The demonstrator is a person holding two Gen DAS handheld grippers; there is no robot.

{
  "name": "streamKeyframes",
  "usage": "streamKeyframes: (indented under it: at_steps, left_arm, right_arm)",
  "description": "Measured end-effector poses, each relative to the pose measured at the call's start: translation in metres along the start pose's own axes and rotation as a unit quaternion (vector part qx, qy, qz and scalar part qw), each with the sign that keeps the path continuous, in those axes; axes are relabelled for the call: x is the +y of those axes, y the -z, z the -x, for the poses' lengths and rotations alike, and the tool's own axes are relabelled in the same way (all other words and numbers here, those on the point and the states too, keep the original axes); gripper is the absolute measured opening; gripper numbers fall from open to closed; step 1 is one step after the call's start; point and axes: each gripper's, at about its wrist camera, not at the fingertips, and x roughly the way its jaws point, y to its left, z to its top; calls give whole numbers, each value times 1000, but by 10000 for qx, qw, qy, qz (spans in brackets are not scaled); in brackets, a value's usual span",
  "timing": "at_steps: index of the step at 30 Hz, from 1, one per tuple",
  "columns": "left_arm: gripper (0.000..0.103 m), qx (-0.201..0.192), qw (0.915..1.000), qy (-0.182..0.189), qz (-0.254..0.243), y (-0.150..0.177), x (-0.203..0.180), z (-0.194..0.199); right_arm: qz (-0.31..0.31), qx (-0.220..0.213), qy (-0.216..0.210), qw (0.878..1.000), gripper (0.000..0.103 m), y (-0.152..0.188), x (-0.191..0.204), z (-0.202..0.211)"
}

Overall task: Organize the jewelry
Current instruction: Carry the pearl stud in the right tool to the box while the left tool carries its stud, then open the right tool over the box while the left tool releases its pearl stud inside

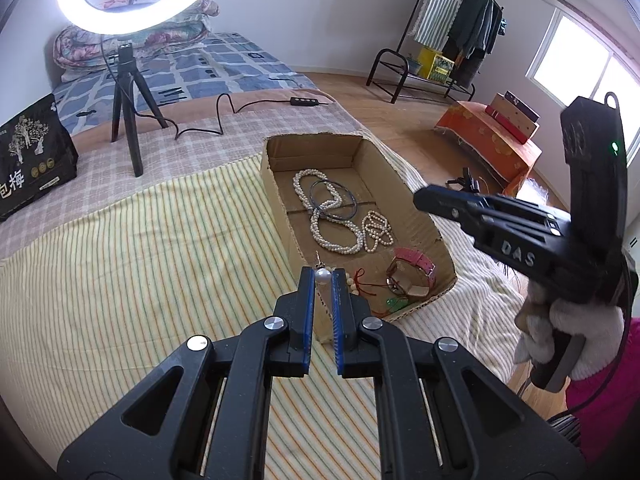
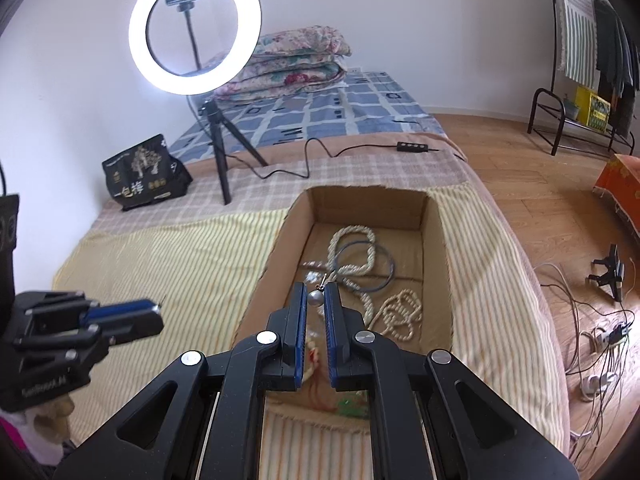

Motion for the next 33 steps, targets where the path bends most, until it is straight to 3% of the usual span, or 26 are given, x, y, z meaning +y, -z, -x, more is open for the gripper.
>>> streamKeyframes:
  at_steps: [16,33]
  left_arm:
    - [6,45,9999,121,-100,-17,-27,-35]
    - [6,60,9997,19,-241,-20,-34,-56]
  right_arm:
    - [-48,21,257,9997,7,-37,-36,-47]
    - [-316,134,317,9989,7,-43,-65,-78]
